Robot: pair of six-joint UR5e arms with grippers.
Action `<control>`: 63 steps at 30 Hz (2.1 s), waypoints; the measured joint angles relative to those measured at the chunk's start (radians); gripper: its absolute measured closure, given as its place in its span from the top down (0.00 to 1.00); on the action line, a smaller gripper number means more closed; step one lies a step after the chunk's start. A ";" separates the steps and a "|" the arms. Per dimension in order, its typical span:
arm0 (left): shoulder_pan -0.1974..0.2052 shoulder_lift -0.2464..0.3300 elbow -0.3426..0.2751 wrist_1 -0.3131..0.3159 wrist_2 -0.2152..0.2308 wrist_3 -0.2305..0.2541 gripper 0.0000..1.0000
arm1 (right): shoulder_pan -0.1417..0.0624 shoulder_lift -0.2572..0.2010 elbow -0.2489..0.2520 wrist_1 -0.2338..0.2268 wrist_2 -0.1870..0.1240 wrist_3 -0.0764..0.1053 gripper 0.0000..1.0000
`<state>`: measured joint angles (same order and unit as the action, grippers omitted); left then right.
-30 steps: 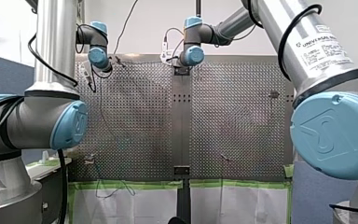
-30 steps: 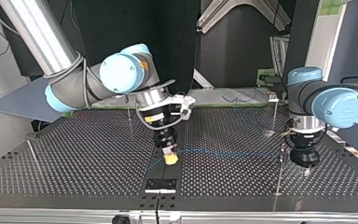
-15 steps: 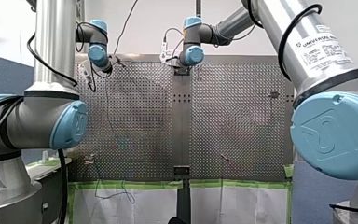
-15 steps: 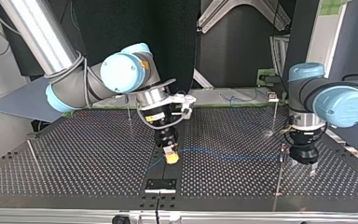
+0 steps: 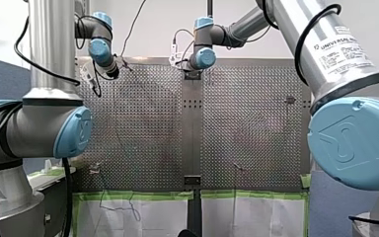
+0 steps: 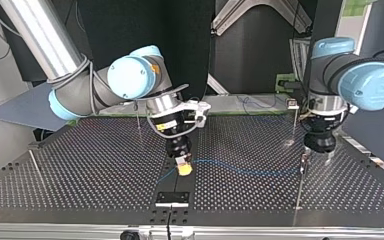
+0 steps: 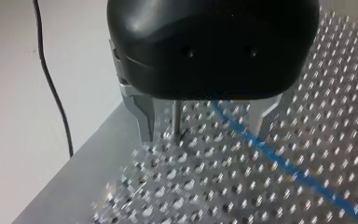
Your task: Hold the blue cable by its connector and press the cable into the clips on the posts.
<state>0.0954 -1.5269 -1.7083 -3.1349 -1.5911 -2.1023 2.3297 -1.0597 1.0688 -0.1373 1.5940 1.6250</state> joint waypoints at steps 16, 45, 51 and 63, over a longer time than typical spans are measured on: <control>-0.041 0.137 -0.095 -0.033 0.026 0.037 1.00 | 0.003 -0.004 0.000 0.015 0.000 0.000 0.00; -0.119 0.164 -0.066 0.020 -0.135 0.289 1.00 | 0.003 -0.009 0.000 0.026 0.001 -0.001 0.00; -0.131 0.151 -0.066 0.021 -0.136 0.344 1.00 | 0.003 -0.009 0.000 0.030 0.001 -0.002 0.00; -0.146 0.134 -0.066 0.019 -0.151 0.452 1.00 | 0.003 -0.009 0.001 0.034 0.003 -0.002 0.00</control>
<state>-0.0508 -1.3930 -1.7746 -3.1158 -1.7416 -1.6500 2.3325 -1.0685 1.0697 -0.1038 1.5968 1.6232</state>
